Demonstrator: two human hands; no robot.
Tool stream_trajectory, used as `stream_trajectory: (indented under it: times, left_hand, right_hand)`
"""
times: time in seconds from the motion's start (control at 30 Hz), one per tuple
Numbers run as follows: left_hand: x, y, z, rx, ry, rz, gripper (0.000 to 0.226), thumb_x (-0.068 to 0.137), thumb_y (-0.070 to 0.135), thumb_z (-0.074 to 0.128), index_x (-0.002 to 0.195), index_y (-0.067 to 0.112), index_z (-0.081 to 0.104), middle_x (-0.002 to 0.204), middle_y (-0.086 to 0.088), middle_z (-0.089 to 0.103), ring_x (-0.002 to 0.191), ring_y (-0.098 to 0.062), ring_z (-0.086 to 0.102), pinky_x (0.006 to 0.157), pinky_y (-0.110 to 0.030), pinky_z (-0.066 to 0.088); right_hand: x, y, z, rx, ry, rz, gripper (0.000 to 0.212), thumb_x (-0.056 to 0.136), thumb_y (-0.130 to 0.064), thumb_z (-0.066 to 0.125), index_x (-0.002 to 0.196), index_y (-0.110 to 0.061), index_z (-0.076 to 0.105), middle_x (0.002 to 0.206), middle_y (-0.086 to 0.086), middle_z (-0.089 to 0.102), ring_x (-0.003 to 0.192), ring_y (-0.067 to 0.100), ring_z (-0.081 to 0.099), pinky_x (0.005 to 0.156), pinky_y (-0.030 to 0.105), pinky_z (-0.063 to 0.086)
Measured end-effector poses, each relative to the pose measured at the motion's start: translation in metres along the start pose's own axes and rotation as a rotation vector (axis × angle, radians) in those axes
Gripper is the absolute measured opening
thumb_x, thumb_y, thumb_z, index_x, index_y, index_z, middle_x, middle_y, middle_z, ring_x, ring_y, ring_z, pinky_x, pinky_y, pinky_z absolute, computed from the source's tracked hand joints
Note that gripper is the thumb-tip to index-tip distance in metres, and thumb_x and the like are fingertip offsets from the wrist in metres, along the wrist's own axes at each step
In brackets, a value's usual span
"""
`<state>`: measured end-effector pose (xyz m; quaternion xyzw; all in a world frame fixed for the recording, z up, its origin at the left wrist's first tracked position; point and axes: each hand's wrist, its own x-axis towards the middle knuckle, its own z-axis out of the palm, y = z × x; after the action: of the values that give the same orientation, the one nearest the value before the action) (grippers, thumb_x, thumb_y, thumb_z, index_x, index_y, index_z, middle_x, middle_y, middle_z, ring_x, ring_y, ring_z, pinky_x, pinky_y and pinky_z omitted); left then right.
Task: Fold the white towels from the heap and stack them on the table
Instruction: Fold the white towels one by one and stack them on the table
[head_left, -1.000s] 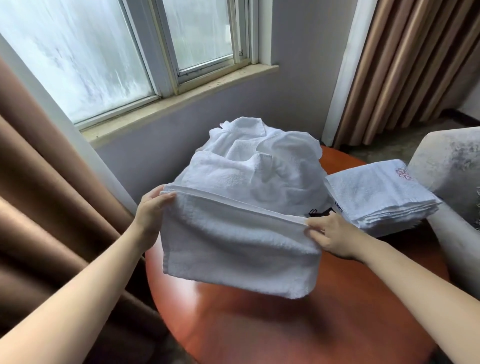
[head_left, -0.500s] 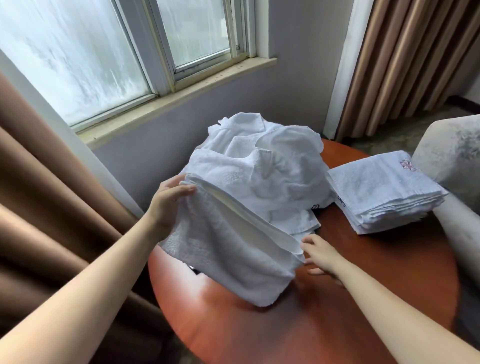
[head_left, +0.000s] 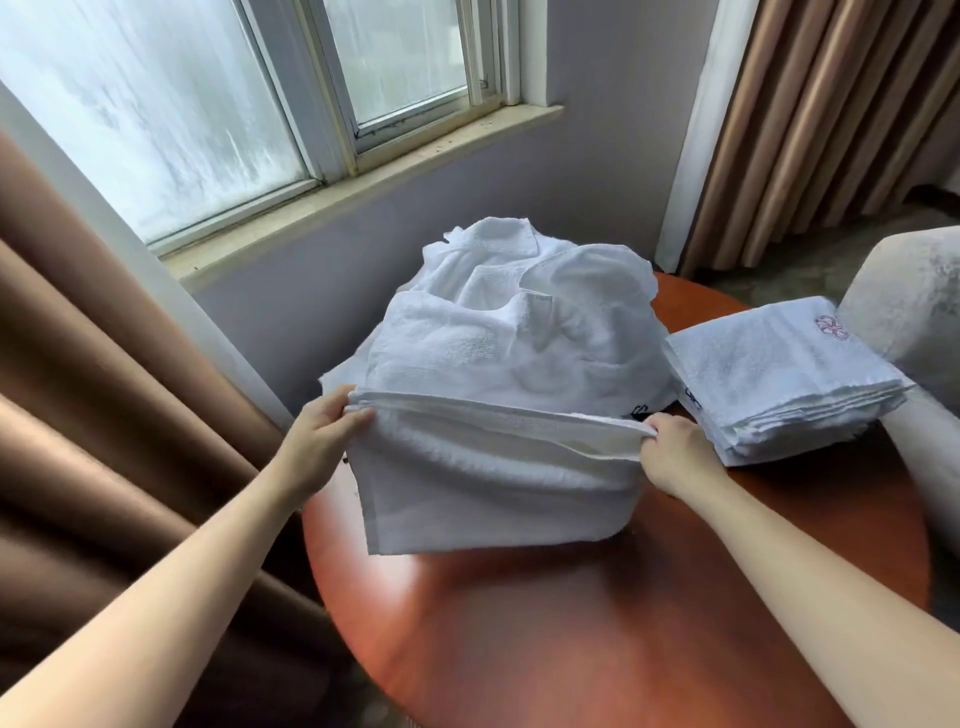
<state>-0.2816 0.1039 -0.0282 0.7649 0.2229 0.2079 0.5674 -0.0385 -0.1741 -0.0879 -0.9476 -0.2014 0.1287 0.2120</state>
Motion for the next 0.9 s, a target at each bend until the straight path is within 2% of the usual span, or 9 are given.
stream_trajectory:
  times: [0.1,0.13,0.23,0.33,0.43,0.53,0.67,0.77,0.9]
  left_hand:
    - [0.0,-0.011,-0.002,0.381,0.013,0.166,0.011,0.082,0.027,0.066,0.085,0.024,0.056,0.074,0.004,0.056,0.066,-0.001,0.049,0.067,-0.017,0.039]
    - [-0.001,-0.014,-0.003,0.541,0.055,0.276,0.02,0.083,0.015,0.069,0.084,0.025,0.052,0.072,0.004,0.055,0.064,-0.005,0.049,0.063,-0.013,0.037]
    - [-0.004,-0.019,-0.004,0.824,0.14,0.655,0.026,0.078,0.007,0.069,0.086,0.016,0.046,0.071,0.001,0.052,0.062,-0.013,0.041,0.058,-0.018,0.035]
    - [-0.016,-0.034,0.0,0.95,0.03,0.822,0.014,0.077,0.015,0.054,0.081,0.015,0.04,0.068,-0.008,0.051,0.062,-0.024,0.045,0.06,-0.03,0.038]
    - [-0.045,-0.068,0.014,1.151,-0.237,0.764,0.022,0.066,0.021,0.055,0.078,0.02,0.036,0.068,-0.003,0.05,0.063,-0.022,0.046,0.061,-0.03,0.034]
    - [-0.083,-0.111,0.034,1.27,-0.503,0.537,0.044,0.047,0.031,0.069,0.076,0.024,0.036,0.069,0.006,0.051,0.062,-0.015,0.05,0.058,-0.025,0.031]
    - [-0.107,-0.144,0.05,1.303,-0.6,0.394,0.047,0.033,0.026,0.075,0.071,0.025,0.046,0.071,0.009,0.049,0.066,-0.013,0.045,0.055,-0.026,0.032]
    - [-0.11,-0.138,0.052,1.304,-0.575,0.385,0.033,0.046,0.042,0.072,0.064,0.025,0.05,0.067,0.009,0.049,0.061,-0.014,0.05,0.051,-0.026,0.039]
    - [-0.1,-0.123,0.058,1.085,-0.535,0.3,0.041,0.082,0.058,0.042,0.067,0.021,0.052,0.069,0.008,0.049,0.061,-0.017,0.053,0.053,-0.027,0.036]
  right_hand:
    - [0.001,-0.004,-0.012,-0.014,0.033,-0.002,0.019,0.094,-0.007,0.039,0.108,-0.006,0.051,0.112,0.023,0.059,0.104,0.04,0.056,0.078,0.038,0.039]
    - [-0.002,-0.004,-0.016,0.021,0.089,-0.026,0.017,0.094,-0.005,0.037,0.108,-0.004,0.048,0.11,0.025,0.059,0.101,0.042,0.056,0.074,0.038,0.036]
    - [-0.016,-0.001,-0.022,0.136,0.276,-0.169,0.015,0.094,0.003,0.038,0.107,0.001,0.046,0.102,0.028,0.059,0.094,0.045,0.055,0.068,0.036,0.031]
    - [-0.029,0.018,-0.01,0.117,0.299,-0.243,0.013,0.088,0.004,0.048,0.101,0.0,0.049,0.097,0.025,0.06,0.087,0.046,0.057,0.065,0.037,0.031]
    - [-0.049,0.045,0.018,-0.036,0.117,-0.217,0.014,0.083,-0.005,0.056,0.091,-0.012,0.047,0.096,0.012,0.056,0.082,0.044,0.058,0.063,0.041,0.036]
    - [-0.073,0.067,0.047,-0.087,-0.09,-0.127,0.019,0.082,-0.013,0.055,0.088,-0.021,0.039,0.096,0.001,0.051,0.085,0.038,0.056,0.067,0.038,0.039]
    - [-0.095,0.083,0.072,-0.067,-0.184,-0.024,0.017,0.083,-0.011,0.053,0.09,-0.021,0.041,0.098,0.0,0.05,0.084,0.031,0.053,0.07,0.035,0.036]
    - [-0.102,0.084,0.081,-0.025,-0.129,0.045,0.014,0.086,-0.009,0.049,0.093,-0.016,0.039,0.092,0.004,0.052,0.079,0.031,0.049,0.068,0.036,0.035]
    - [-0.097,0.075,0.088,0.251,-0.062,0.256,0.022,0.088,-0.006,0.037,0.096,-0.026,0.04,0.088,0.004,0.057,0.081,0.032,0.058,0.07,0.041,0.05]
